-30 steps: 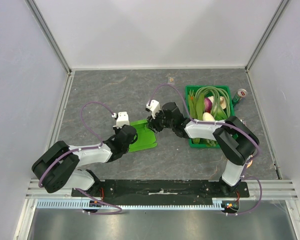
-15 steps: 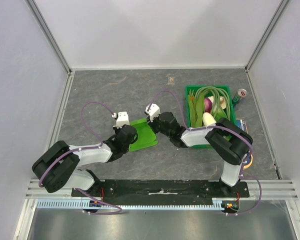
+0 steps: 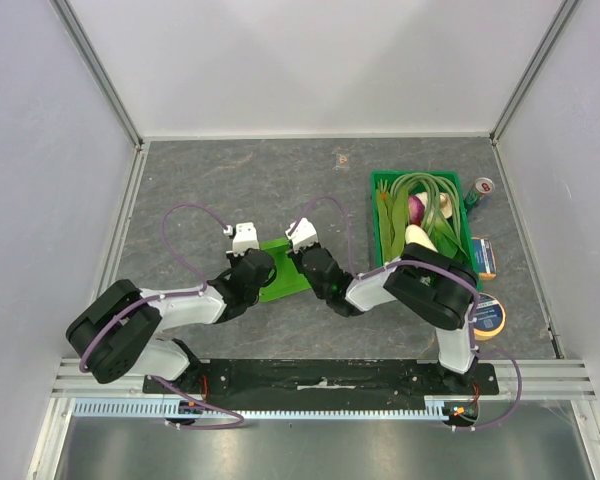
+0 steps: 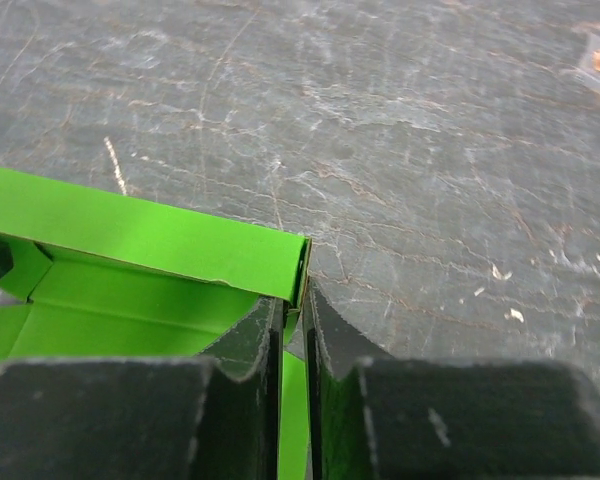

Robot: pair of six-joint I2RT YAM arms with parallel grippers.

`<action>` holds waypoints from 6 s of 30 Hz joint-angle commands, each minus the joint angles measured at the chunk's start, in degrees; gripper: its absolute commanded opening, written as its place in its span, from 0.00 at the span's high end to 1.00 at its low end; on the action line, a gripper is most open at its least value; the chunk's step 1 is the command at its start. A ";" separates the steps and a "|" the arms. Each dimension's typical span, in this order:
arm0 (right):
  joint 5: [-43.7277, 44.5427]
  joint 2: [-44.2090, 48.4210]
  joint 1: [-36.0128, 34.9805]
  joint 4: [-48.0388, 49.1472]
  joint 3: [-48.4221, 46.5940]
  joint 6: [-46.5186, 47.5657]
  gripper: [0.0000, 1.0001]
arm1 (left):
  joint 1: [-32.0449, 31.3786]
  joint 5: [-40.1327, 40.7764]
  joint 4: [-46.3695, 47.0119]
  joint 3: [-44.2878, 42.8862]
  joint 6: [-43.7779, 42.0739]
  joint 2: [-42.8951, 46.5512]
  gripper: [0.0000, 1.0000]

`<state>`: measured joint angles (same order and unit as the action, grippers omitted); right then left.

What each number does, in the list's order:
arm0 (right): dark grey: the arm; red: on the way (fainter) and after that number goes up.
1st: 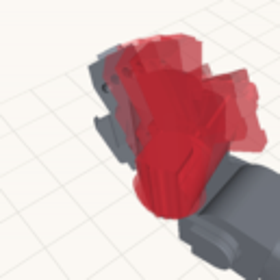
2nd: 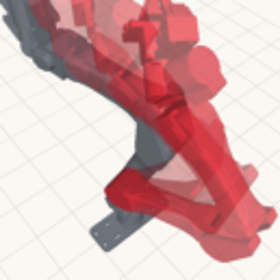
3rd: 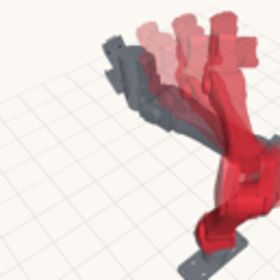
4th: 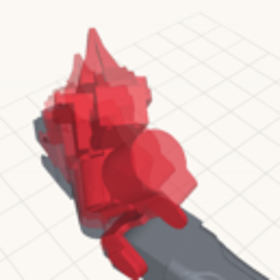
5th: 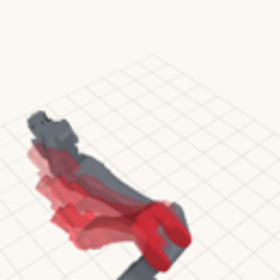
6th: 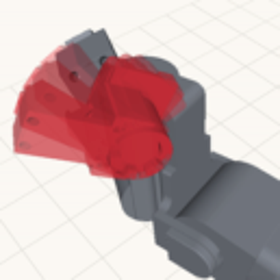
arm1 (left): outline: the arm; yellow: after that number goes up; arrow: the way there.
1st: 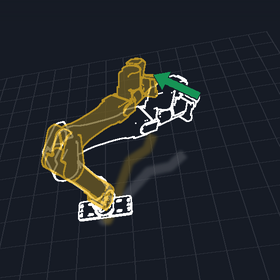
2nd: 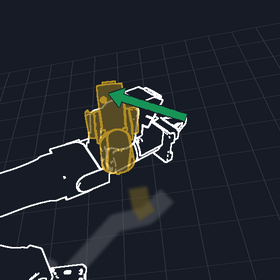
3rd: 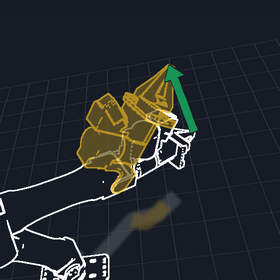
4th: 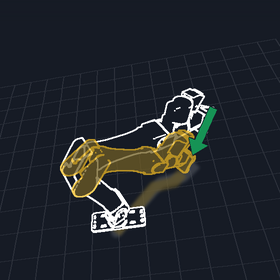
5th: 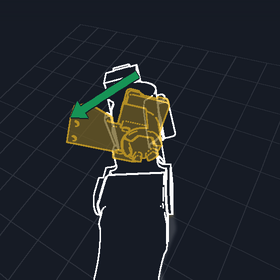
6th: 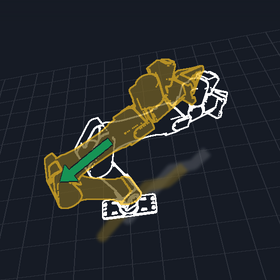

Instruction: Fold the paper box

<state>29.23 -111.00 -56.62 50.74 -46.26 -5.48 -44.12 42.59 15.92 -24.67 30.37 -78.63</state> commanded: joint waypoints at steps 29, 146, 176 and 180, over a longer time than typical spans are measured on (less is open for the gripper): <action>-21.40 16.86 6.34 -10.58 13.55 -5.68 0.34 | -0.18 0.57 -5.55 -2.93 6.81 -1.53 0.98; 29.56 -5.98 -3.76 -9.86 -10.25 -20.35 1.00 | -0.18 -8.48 -9.68 -6.80 11.55 -4.16 0.98; 5.50 13.78 -1.13 -10.75 8.97 -9.20 0.44 | -0.09 -6.55 -16.98 -8.73 17.53 -6.27 0.98; -8.96 21.33 5.62 -11.99 13.12 -9.20 0.29 | -0.09 -6.47 -17.07 -8.38 16.57 -5.57 0.98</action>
<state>35.38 -95.88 -56.99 39.83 -36.62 -15.03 -43.59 38.74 5.19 -34.37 45.15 -83.88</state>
